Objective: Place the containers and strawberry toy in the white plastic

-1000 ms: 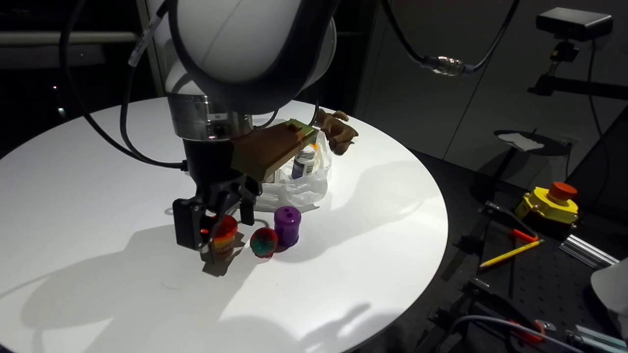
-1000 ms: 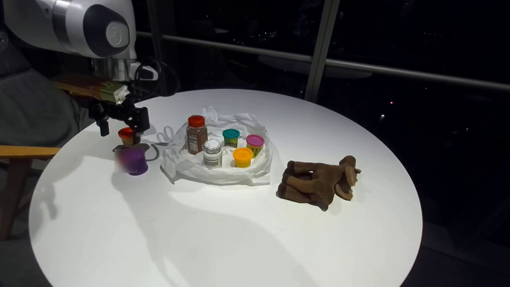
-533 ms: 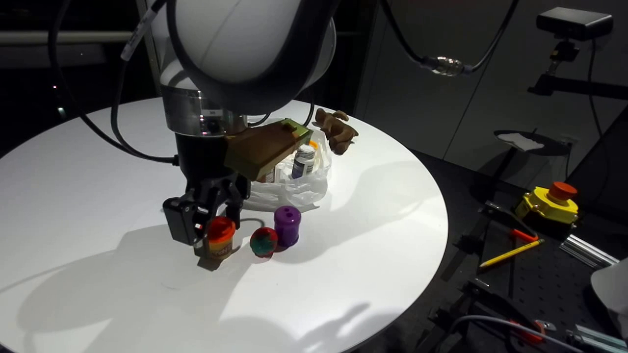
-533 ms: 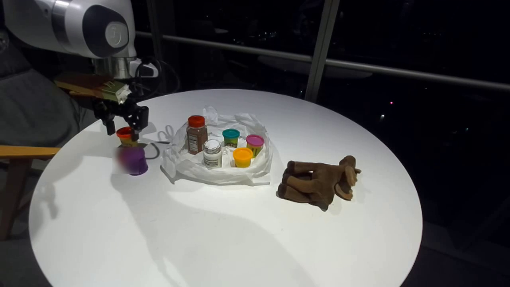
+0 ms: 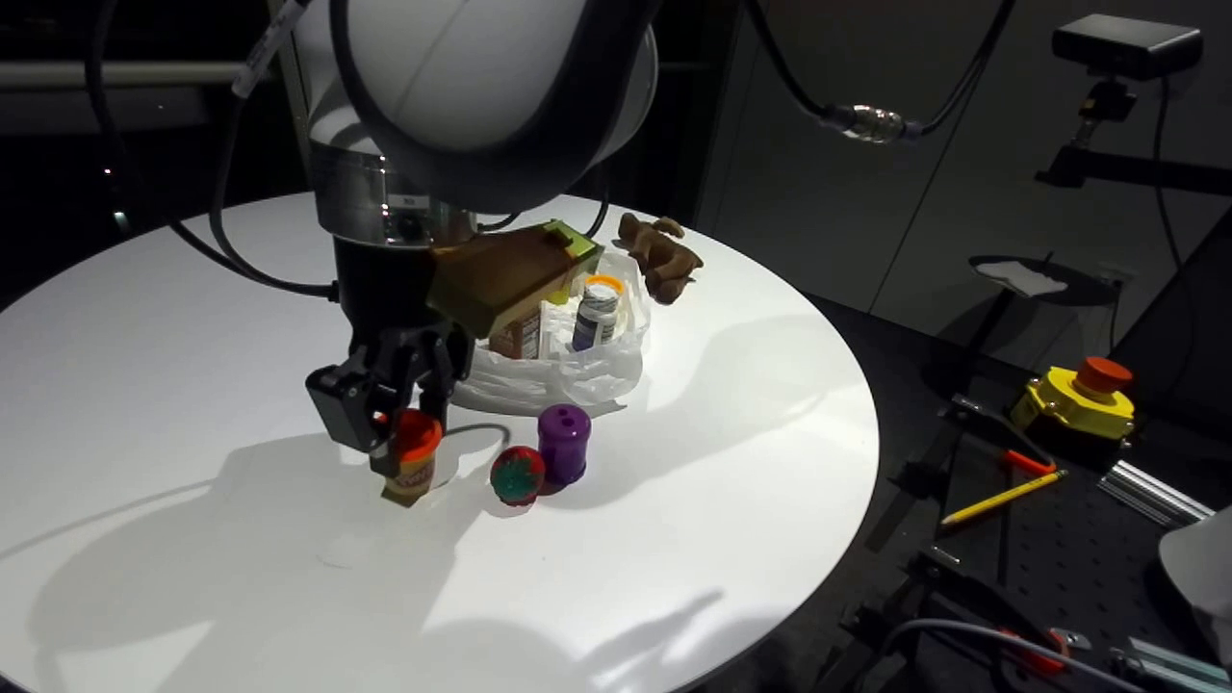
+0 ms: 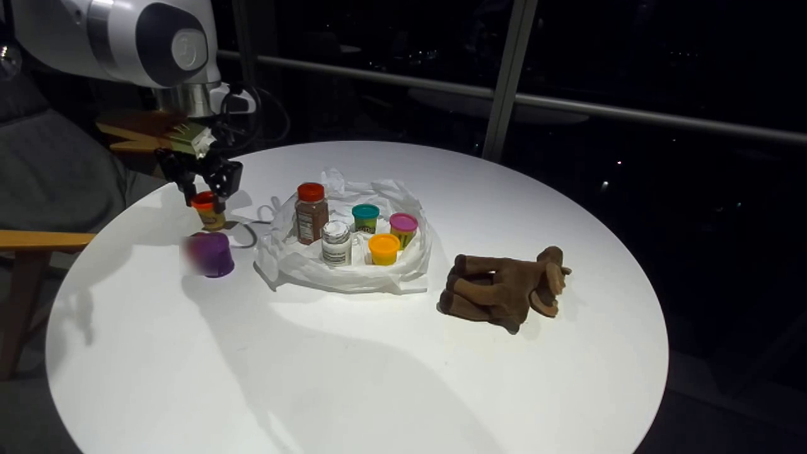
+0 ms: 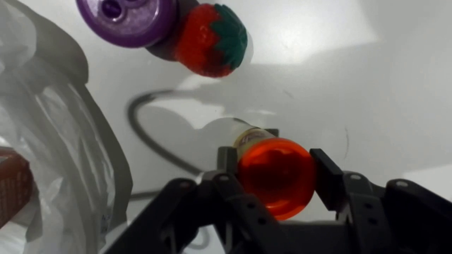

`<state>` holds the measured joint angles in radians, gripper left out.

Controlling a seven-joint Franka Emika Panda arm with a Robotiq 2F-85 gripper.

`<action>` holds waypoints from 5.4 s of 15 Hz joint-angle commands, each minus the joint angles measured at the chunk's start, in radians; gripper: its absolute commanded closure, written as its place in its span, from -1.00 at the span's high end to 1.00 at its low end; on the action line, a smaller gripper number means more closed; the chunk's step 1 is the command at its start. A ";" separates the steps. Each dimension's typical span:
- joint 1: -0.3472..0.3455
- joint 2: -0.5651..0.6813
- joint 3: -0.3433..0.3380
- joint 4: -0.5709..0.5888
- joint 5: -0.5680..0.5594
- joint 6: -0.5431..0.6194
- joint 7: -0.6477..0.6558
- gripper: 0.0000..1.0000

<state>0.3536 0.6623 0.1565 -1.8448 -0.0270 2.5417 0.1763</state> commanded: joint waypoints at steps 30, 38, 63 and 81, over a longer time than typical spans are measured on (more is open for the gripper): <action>-0.135 0.188 -0.159 0.422 0.025 -0.255 0.216 -0.44; -0.120 0.094 -0.138 0.370 0.036 -0.203 0.216 1.00; -0.066 -0.322 -0.089 -0.311 0.087 -0.099 0.500 1.00; -0.061 -0.225 -0.066 -0.374 0.154 0.094 0.520 1.00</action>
<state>0.2848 0.4315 0.0859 -2.2155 0.1024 2.6015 0.6924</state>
